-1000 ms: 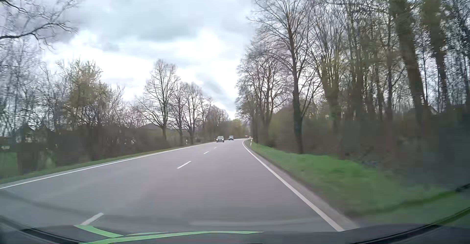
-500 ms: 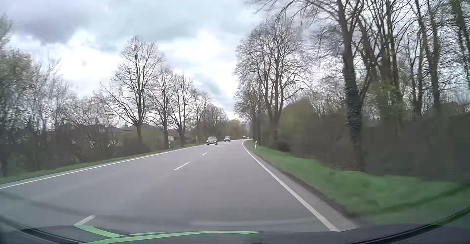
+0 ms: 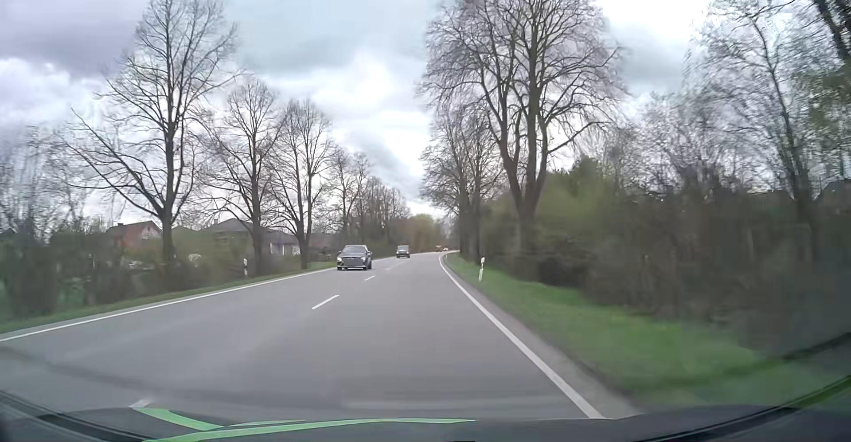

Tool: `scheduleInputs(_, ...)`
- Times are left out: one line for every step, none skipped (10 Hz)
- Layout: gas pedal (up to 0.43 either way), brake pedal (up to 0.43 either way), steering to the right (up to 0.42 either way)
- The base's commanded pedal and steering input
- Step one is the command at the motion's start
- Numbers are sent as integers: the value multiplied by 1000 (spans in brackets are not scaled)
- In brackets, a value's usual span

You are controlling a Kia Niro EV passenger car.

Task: Follow the waypoints while adhering to traffic rules and regulations

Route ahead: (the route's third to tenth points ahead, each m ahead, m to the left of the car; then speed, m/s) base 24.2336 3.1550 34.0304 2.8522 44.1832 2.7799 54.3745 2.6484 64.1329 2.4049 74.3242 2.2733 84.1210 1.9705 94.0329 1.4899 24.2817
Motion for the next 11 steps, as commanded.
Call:
scheduleInputs(220,0,2)
scheduleInputs(220,0,2)
scheduleInputs(220,0,2)
scheduleInputs(220,0,2)
scheduleInputs(220,0,2)
scheduleInputs(220,0,2)
scheduleInputs(220,0,2)
scheduleInputs(220,0,2)
scheduleInputs(220,0,2)
scheduleInputs(220,0,2)
scheduleInputs(220,0,2)
